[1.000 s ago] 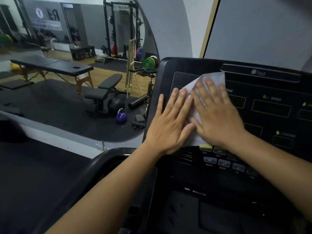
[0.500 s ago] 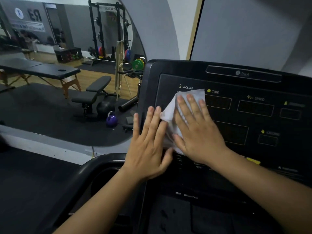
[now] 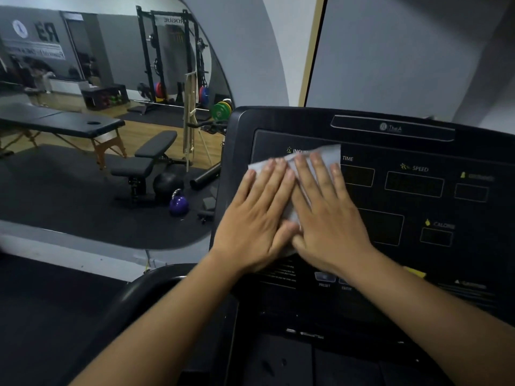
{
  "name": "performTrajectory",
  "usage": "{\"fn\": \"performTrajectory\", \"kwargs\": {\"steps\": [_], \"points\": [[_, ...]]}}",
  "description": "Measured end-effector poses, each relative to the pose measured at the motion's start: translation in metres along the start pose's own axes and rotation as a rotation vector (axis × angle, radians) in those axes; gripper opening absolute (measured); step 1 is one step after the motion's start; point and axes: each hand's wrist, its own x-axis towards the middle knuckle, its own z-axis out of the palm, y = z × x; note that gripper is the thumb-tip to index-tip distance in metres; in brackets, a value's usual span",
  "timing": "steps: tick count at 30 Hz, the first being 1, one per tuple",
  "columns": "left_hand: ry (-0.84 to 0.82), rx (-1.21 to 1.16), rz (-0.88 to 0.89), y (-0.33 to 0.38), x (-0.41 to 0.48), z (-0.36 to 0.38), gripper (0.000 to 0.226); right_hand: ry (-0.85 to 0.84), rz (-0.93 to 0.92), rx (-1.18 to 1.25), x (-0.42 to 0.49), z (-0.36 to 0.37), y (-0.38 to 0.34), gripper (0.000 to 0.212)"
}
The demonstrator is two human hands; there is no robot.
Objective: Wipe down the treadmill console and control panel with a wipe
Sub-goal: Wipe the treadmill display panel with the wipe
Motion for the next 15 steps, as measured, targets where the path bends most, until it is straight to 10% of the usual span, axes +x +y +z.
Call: {"fn": "performTrajectory", "kwargs": {"steps": [15], "points": [[0.014, 0.103, -0.112, -0.061, 0.079, -0.028, 0.067, 0.018, 0.029, -0.097, 0.083, -0.025, 0.040, 0.076]]}}
